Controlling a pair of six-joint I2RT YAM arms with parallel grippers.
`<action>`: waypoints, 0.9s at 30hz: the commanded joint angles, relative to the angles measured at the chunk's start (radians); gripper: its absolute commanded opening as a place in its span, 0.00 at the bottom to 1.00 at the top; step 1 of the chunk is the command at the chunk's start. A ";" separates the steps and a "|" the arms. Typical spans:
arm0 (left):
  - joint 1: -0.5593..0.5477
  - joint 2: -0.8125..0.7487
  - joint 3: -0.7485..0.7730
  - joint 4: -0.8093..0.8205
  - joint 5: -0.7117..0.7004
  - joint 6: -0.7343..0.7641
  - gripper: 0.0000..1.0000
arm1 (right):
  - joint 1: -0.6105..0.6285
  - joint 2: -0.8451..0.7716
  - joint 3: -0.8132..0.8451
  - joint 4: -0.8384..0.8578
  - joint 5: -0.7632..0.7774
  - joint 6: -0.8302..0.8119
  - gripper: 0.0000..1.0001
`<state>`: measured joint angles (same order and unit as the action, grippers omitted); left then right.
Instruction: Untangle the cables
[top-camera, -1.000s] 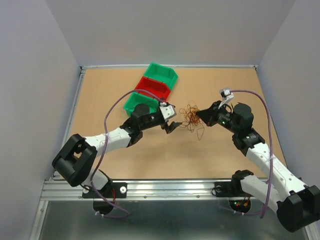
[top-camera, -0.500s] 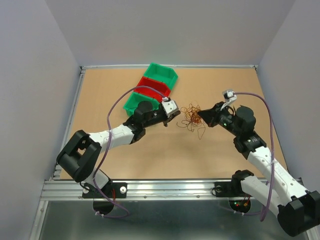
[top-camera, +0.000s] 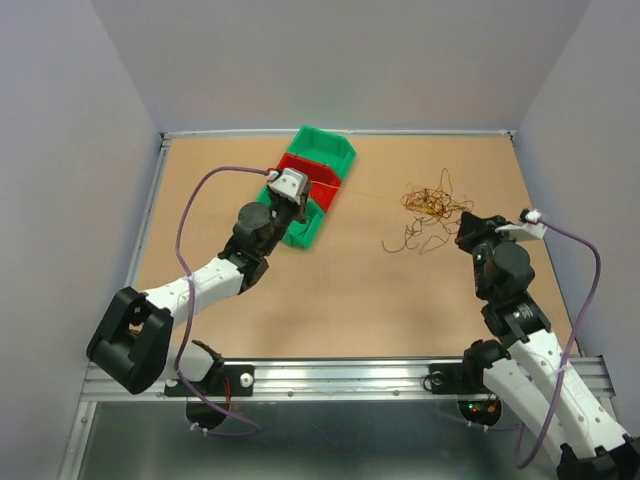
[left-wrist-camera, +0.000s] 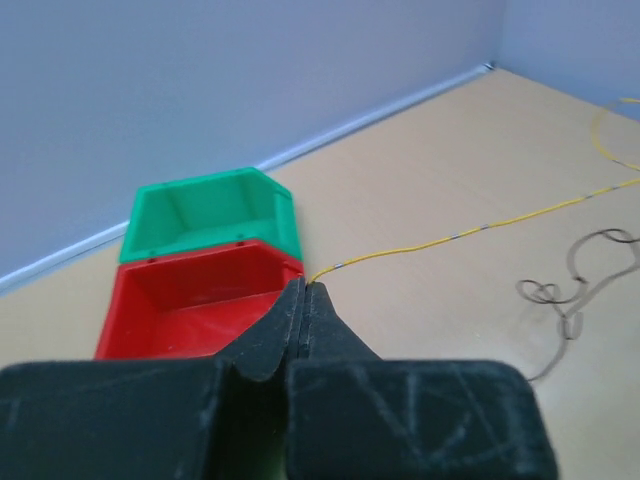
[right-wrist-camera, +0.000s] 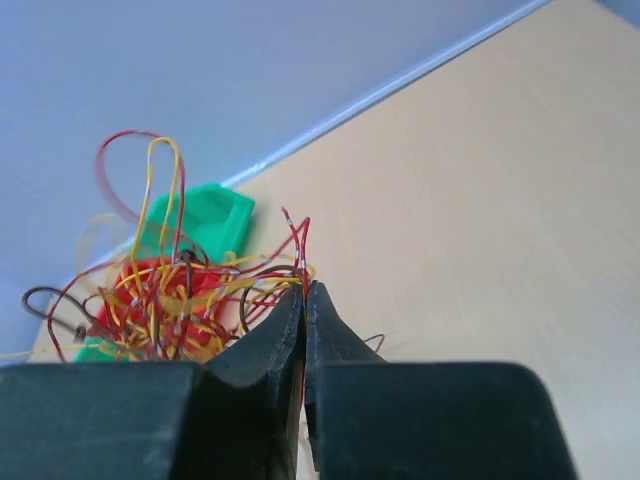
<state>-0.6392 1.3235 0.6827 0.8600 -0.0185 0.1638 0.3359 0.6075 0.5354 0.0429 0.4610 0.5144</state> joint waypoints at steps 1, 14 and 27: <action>0.116 -0.082 -0.008 0.083 -0.167 -0.130 0.00 | 0.000 -0.118 -0.048 -0.018 0.370 0.085 0.04; 0.190 -0.171 -0.041 0.111 -0.236 -0.161 0.00 | -0.001 -0.547 -0.161 -0.135 0.699 0.231 0.04; 0.116 -0.225 -0.083 0.153 0.356 -0.092 0.00 | -0.001 -0.381 -0.072 -0.052 -0.109 -0.157 1.00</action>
<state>-0.4690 1.1297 0.6018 0.9432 0.1043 0.0105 0.3386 0.1684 0.3985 -0.0902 0.7544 0.5358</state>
